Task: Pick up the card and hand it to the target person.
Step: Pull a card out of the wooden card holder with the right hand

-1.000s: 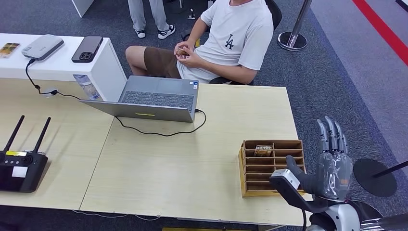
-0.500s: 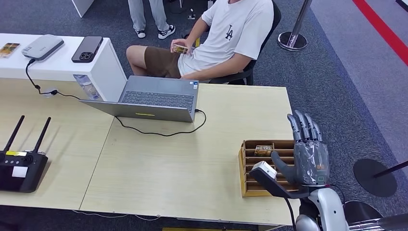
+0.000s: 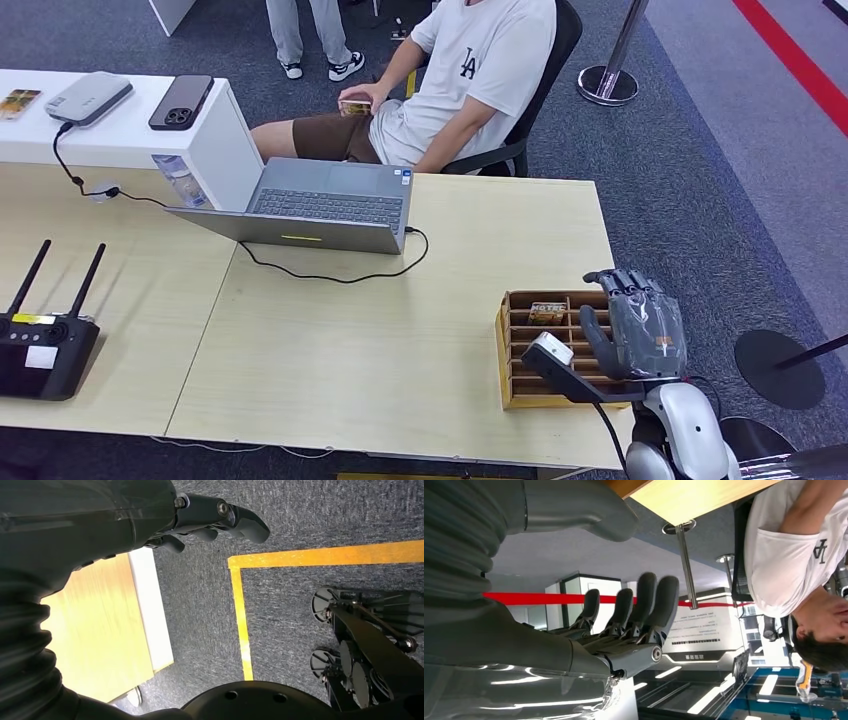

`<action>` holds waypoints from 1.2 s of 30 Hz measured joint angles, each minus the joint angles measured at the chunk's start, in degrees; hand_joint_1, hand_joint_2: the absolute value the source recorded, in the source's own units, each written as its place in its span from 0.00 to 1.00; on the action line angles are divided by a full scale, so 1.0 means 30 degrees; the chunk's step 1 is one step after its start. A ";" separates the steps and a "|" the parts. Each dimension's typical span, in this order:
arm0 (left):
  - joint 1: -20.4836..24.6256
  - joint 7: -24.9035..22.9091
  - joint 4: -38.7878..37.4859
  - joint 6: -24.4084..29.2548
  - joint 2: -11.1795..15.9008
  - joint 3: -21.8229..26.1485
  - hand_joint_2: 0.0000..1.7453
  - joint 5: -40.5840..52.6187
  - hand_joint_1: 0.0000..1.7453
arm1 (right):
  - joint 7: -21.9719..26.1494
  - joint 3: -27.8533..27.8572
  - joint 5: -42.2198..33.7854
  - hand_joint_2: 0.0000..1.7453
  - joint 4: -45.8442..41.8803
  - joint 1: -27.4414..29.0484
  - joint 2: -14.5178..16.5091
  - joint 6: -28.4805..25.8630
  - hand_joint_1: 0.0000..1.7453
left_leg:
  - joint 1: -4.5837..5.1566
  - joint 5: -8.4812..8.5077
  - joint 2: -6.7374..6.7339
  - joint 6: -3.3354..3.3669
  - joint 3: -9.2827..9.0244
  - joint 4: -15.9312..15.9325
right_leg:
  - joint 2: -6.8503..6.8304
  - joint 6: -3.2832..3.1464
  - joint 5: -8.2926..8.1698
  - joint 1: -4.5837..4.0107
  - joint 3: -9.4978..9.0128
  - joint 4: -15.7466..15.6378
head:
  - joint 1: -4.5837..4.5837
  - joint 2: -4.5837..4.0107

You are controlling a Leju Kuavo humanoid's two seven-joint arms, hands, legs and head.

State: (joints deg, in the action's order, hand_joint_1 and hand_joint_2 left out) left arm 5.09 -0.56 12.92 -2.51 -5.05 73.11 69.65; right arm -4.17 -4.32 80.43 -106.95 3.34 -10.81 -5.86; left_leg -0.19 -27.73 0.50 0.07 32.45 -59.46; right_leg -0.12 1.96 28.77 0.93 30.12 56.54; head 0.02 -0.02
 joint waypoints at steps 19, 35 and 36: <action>-0.0005 0.0069 0.0000 -0.0204 0.0000 -0.0007 1.00 0.0270 0.00 | -0.0375 -0.0250 0.0379 1.00 0.0086 0.0415 -0.0457 0.0860 0.45 | 0.0000 0.0000 -0.0001 0.0000 0.0000 0.0001 | 0.0001 0.0000 0.0000 0.0000 0.0001 0.0000 | 0.0002 0.0000; 0.0008 -0.0224 0.0000 -0.0273 0.0018 -0.0009 1.00 0.0605 0.00 | -0.0321 -0.2002 -0.0233 1.00 0.1716 -0.0071 -0.0561 0.1337 0.53 | -0.0001 0.0000 0.0000 0.0000 0.0003 0.0001 | 0.0001 0.0000 0.0000 -0.0001 0.0000 0.0001 | 0.0000 0.0000; 0.0008 -0.0237 0.0000 -0.0277 0.0022 -0.0011 1.00 0.0623 0.00 | -0.0319 -0.2078 -0.0300 1.00 0.1808 -0.0115 -0.0565 0.1302 0.53 | -0.0001 0.0000 0.0000 0.0000 0.0003 0.0001 | 0.0001 0.0000 0.0000 -0.0001 0.0001 0.0000 | 0.0002 0.0000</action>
State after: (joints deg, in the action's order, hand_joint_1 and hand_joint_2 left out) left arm 5.12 -1.27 12.92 -3.34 -4.98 73.08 71.52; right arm -5.13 -10.56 79.53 -101.52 3.00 -12.50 -1.95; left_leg -0.19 -27.73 0.50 0.07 32.46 -59.46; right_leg -0.12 1.96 28.77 0.93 30.12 56.55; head 0.02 -0.02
